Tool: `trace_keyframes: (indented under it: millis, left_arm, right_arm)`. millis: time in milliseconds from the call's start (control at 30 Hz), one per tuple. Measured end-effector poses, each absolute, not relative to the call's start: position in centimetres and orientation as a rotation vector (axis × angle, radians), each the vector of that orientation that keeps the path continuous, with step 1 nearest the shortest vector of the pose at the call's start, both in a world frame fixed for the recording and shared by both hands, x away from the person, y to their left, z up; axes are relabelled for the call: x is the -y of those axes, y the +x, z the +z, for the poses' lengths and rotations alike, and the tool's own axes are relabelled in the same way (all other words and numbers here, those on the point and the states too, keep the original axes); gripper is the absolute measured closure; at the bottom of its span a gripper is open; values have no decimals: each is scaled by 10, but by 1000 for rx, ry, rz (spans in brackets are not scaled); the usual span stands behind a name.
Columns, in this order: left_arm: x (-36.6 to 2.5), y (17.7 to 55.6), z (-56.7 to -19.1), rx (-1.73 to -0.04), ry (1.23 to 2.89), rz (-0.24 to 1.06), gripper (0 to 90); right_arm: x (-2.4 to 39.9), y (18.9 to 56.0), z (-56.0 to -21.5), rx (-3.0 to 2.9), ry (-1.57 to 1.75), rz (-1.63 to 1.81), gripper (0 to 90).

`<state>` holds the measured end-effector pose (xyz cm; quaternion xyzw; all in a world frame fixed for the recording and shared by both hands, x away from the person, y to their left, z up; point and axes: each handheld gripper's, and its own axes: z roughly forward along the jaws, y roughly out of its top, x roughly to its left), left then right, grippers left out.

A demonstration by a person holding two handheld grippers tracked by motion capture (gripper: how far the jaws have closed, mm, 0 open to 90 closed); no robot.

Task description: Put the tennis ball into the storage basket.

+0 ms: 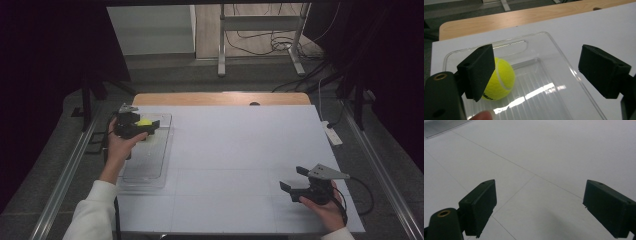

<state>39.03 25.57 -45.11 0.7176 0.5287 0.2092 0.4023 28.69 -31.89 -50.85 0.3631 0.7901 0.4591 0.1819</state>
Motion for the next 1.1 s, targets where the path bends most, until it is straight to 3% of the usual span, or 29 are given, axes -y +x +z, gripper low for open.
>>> trace_keyframes:
  millis: [1100]
  left_arm:
    - [-225,297,-461,-1122,1816,439,146]
  right_arm:
    - [325,280,-501,-2188,1026,1301,119]
